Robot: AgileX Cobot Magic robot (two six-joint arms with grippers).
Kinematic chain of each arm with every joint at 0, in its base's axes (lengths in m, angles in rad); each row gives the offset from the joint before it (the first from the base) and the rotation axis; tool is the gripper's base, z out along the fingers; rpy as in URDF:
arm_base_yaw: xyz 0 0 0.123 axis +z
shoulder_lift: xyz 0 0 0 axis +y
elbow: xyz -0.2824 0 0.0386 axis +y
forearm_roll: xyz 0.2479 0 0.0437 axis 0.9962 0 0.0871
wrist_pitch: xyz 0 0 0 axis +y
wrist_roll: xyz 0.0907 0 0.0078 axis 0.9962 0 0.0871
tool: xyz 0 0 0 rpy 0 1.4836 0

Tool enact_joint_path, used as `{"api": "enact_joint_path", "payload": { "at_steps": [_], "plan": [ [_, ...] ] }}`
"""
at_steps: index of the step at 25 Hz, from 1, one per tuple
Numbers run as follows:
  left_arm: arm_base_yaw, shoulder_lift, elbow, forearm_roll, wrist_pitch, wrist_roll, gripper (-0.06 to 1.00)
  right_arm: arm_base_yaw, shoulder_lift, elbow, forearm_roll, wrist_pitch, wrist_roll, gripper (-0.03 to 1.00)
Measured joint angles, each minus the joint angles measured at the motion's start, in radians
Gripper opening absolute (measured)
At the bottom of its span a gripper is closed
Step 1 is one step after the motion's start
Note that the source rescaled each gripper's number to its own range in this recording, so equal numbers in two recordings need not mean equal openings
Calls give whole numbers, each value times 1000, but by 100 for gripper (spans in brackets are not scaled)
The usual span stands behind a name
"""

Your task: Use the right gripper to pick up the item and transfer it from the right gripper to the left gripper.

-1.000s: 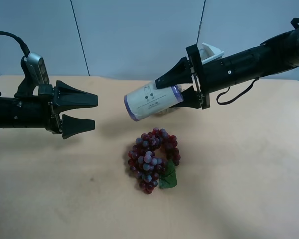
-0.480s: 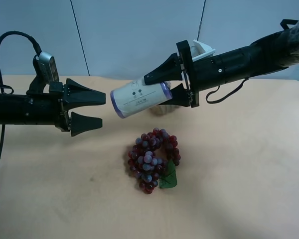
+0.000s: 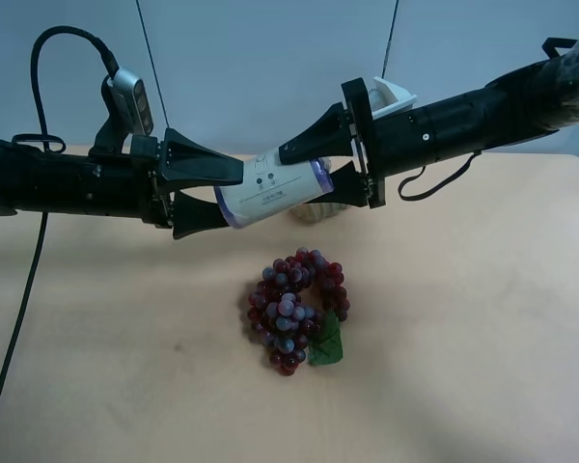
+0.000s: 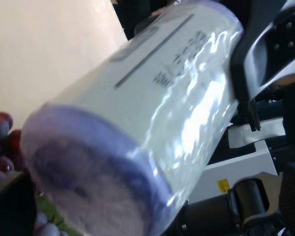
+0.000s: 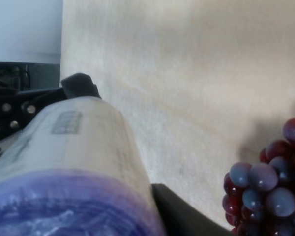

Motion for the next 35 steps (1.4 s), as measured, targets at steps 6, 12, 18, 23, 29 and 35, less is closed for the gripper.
{"api": "enact_joint_path", "payload": {
  "at_steps": [6, 12, 18, 23, 29, 35],
  "plan": [
    [0, 1, -2, 0, -8, -7, 100, 16, 0, 0, 0, -17, -1, 1],
    [0, 1, -2, 2, -8, -7, 100, 16, 0, 0, 2, -17, -1, 1],
    [0, 1, -4, 24, -8, -7, 100, 16, 0, 0, 7, -18, 1, 1],
    [0, 1, -4, 51, -24, -7, 100, 24, 0, 0, 24, -15, 11, 1],
    [0, 15, -4, 51, -12, -7, 100, 24, -6, 0, 25, -13, 12, 1],
    [0, 51, -4, -6, 0, 11, 100, 24, -15, 0, 19, -8, 20, 1]
  ]
}}
